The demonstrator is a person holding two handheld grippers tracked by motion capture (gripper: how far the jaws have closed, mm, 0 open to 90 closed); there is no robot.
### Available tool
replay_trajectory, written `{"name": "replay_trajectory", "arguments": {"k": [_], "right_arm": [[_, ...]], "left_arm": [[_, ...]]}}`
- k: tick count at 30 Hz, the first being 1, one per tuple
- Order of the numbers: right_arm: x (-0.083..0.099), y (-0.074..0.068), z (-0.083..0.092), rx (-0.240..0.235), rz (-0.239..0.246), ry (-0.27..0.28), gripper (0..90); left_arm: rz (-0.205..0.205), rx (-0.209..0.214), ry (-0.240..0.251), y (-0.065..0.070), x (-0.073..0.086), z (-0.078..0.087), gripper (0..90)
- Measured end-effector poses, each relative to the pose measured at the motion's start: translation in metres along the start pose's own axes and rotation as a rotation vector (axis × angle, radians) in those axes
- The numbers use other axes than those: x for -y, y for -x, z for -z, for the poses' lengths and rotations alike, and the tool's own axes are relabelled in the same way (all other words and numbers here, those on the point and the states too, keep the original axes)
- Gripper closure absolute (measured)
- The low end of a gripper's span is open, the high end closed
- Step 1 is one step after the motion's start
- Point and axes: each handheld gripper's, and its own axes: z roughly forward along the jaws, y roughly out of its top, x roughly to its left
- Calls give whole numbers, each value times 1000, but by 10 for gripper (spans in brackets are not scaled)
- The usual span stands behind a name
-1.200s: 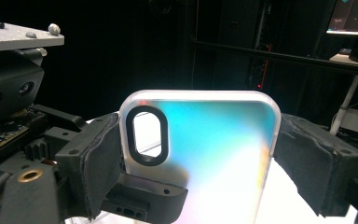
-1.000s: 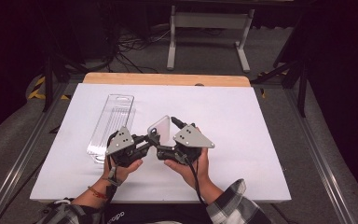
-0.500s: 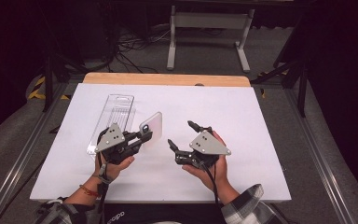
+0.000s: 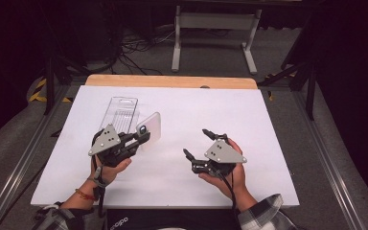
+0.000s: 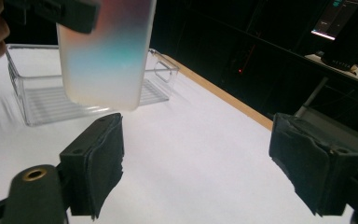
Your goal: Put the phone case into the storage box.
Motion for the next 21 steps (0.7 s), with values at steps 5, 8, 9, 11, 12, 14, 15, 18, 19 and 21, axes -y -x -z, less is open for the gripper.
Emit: {"name": "replay_trajectory", "arguments": {"k": [5, 8, 9, 11, 12, 14, 15, 18, 19, 21], "right_arm": [[9, 4, 5, 15, -6, -9, 183], [16, 5, 9, 12, -9, -15, 181], [18, 5, 10, 7, -2, -17, 181], [19, 5, 11, 10, 3, -19, 181], [21, 6, 12, 11, 13, -27, 178], [24, 9, 16, -1, 13, -39, 168], [25, 10, 18, -6, 16, -41, 164], [31, 15, 26, 2, 23, -39, 163], [34, 16, 28, 9, 15, -40, 161], [38, 20, 33, 14, 3, -43, 158]], "left_arm": [[-1, 1, 2, -1, 1, 2, 808], [-1, 4, 0, -2, 0, 3, 808], [-6, 4, -4, -3, 0, 4, 808], [-9, 1, -5, -3, -1, 4, 808], [-10, -2, -6, -3, -1, 5, 808], [-19, -10, -12, -4, -2, 6, 808], [-23, -18, -2, -3, -1, 7, 808], [-26, -22, -1, -6, -3, 11, 808], [-25, -25, 1, -8, -3, 13, 808], [-21, -32, 8, -9, -4, 15, 808]]}}
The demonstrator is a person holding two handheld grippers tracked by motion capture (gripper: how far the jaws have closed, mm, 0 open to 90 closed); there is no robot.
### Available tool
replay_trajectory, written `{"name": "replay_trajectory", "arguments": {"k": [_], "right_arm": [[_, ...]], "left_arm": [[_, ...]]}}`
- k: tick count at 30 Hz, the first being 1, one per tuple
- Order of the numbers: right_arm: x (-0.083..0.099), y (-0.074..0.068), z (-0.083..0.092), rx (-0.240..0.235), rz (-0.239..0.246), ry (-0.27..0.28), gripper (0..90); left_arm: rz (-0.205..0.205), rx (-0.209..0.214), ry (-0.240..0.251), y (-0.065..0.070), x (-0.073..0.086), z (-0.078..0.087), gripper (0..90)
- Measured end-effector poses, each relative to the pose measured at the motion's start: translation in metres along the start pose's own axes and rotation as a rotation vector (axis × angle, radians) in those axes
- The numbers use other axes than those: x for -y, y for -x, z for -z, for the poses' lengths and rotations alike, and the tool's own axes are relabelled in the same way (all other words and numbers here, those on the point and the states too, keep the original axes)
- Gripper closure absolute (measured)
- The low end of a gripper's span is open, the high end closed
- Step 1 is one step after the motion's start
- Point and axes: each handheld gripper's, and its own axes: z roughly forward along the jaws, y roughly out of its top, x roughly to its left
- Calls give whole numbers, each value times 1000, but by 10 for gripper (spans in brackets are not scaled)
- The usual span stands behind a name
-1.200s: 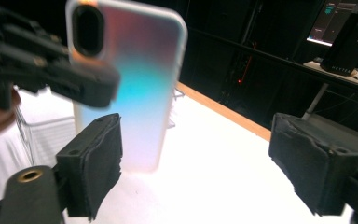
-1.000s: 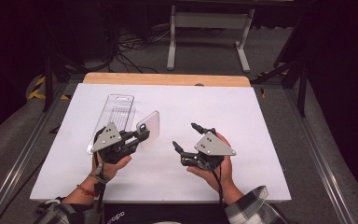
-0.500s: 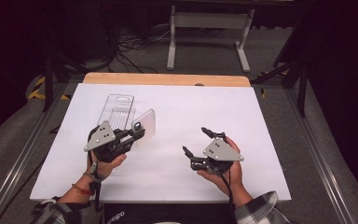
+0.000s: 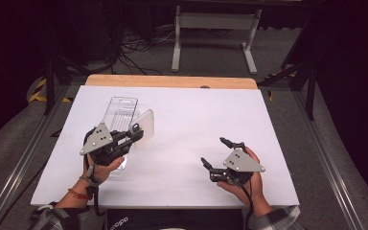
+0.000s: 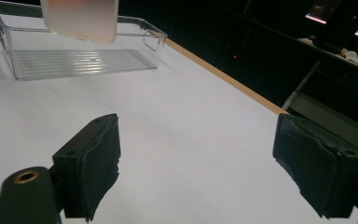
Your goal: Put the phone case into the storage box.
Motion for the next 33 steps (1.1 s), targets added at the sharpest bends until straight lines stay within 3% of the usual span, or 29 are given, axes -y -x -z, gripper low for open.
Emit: {"name": "replay_trajectory", "arguments": {"k": [4, 7, 14, 21, 28, 33], "right_arm": [[7, 6, 8, 15, -27, -1, 151], [12, 7, 11, 25, -19, -17, 147], [22, 4, 12, -3, -12, -46, 169], [23, 6, 12, -5, -24, -31, 152], [24, 8, 12, -10, -25, -22, 148], [24, 11, 15, 14, -30, 13, 150]], "left_arm": [[2, -14, 3, -5, -1, 4, 808], [-1, -18, 4, -8, -2, 7, 808], [-1, -26, 16, -12, -5, 15, 808], [13, -40, 20, -22, -9, 26, 808], [-13, -48, 25, -29, -11, 38, 808], [-47, -38, 34, -36, -9, 47, 808]]}}
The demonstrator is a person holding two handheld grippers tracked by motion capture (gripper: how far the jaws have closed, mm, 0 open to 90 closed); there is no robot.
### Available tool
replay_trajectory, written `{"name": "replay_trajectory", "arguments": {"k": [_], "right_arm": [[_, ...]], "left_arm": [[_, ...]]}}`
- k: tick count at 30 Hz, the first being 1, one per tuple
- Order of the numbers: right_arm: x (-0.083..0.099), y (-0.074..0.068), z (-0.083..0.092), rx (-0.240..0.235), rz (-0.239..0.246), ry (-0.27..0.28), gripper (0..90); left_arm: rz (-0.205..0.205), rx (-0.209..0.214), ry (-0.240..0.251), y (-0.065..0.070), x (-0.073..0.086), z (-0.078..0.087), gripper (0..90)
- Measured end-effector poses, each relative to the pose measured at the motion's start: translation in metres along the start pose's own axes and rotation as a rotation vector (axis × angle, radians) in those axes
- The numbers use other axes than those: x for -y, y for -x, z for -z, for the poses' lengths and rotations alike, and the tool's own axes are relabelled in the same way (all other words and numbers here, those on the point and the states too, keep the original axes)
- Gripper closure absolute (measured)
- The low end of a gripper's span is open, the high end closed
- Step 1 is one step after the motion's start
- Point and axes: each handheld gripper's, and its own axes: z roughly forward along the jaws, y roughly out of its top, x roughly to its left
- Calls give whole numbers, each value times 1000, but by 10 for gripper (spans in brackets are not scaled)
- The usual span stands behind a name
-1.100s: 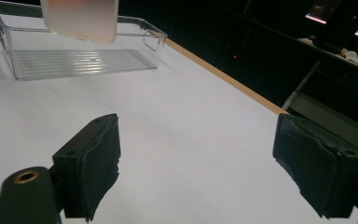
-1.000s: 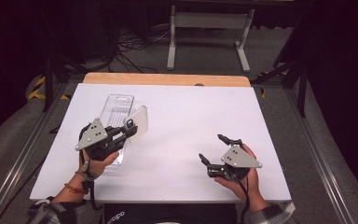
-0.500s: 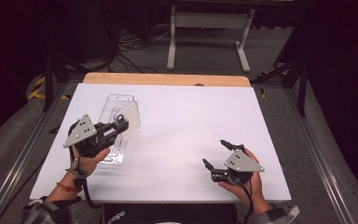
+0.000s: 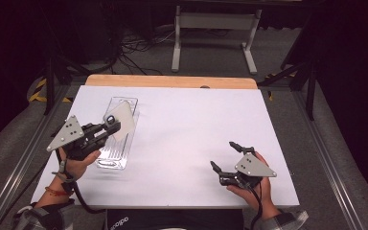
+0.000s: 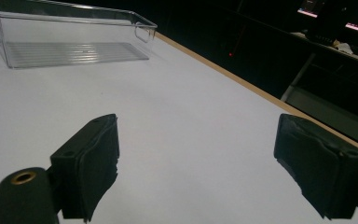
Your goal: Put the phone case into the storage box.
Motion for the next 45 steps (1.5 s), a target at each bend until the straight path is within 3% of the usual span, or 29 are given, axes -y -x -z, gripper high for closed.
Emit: {"name": "replay_trajectory", "arguments": {"k": [16, 24, 28, 31, 37, 45], "right_arm": [[1, 6, -10, -12, -21, -17, 121], [2, 2, -16, -32, -5, -31, 121], [3, 0, -18, -39, -15, -46, 121], [3, 0, -21, -36, -24, -58, 124], [5, -4, -30, -35, 1, -101, 127], [8, -6, -34, -40, 7, -137, 132]], "left_arm": [[48, -25, -15, -34, 14, -1, 808], [70, 2, -47, -51, 24, -10, 808], [70, 47, -84, -60, 30, -19, 807], [64, 36, -113, -68, 34, -28, 808], [65, 54, -134, -87, 36, -41, 808], [77, 41, -160, -103, 35, -58, 808]]}}
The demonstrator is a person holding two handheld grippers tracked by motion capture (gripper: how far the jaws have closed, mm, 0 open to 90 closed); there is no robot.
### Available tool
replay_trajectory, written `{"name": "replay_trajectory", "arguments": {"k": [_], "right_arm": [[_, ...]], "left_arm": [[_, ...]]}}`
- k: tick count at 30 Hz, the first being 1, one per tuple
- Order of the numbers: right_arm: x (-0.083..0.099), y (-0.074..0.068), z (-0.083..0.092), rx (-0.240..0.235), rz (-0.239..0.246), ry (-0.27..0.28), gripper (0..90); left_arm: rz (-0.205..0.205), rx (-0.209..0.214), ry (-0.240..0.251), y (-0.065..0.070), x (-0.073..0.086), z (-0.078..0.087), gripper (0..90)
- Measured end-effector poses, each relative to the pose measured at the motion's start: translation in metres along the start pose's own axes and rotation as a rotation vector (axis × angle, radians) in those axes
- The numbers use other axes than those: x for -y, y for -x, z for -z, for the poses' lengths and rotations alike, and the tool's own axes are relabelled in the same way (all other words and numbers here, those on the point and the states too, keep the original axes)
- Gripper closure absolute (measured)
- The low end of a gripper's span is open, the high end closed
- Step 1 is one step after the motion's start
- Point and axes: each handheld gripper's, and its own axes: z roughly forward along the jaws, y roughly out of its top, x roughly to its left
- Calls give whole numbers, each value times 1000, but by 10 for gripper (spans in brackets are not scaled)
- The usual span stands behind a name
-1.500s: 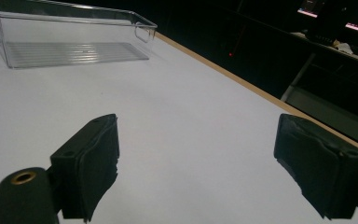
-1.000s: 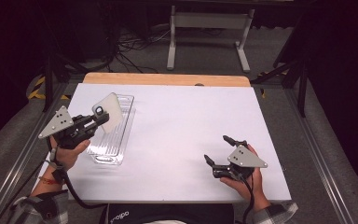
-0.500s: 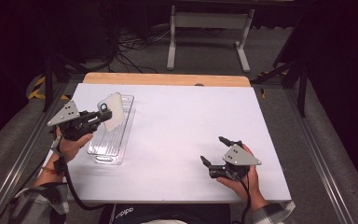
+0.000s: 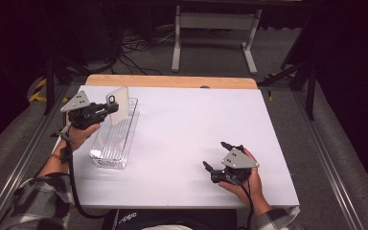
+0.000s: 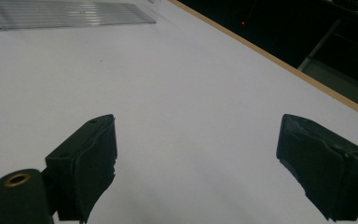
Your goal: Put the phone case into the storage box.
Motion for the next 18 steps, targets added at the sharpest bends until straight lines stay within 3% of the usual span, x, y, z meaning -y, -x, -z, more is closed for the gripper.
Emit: {"name": "replay_trajectory", "arguments": {"k": [3, 5, 12, 18], "right_arm": [[1, -2, -1, 3, 5, -23, 133], [3, -3, -2, 0, 8, -33, 133], [4, -2, -1, 9, 8, -52, 134], [6, -2, -2, 11, 4, -65, 137]], "left_arm": [[-11, -3, -38, -6, 1, -8, 807], [1, -5, -49, -10, 2, -12, 807], [-11, -23, -76, -21, 8, -25, 806], [7, -29, -67, -26, 15, -32, 806]]}}
